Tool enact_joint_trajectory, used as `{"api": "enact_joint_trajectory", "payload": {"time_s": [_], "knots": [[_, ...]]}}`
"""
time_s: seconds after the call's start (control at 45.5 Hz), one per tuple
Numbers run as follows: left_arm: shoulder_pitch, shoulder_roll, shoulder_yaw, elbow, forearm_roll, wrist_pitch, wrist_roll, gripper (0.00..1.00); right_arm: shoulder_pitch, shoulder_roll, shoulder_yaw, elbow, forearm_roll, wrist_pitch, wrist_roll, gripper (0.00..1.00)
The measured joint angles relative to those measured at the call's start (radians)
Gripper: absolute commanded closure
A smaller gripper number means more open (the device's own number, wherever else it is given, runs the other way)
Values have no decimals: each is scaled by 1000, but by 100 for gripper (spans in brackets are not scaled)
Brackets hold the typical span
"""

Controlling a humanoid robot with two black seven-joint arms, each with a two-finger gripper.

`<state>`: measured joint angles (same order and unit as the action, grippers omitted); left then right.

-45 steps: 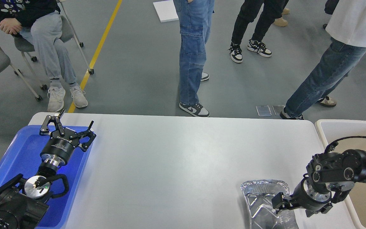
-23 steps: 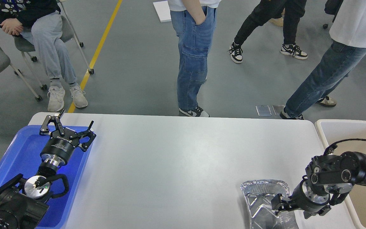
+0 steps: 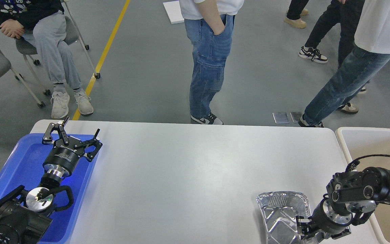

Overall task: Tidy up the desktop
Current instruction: 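Grasp the foil tray edge with the right gripper and lift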

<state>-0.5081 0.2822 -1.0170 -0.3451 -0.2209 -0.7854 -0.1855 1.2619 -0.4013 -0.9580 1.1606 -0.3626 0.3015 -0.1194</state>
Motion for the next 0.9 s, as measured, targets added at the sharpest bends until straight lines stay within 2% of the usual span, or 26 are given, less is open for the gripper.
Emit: {"api": "enact_joint_trajectory", "payload": {"time_s": [0.704, 0.902], "knots": [[0, 0, 0, 0, 0, 0, 0, 0, 13, -9, 0, 20, 85, 3, -5, 100], [-1, 0, 0, 0, 0, 0, 0, 0, 81, -54, -7, 71, 98, 7, -5, 100]]}}
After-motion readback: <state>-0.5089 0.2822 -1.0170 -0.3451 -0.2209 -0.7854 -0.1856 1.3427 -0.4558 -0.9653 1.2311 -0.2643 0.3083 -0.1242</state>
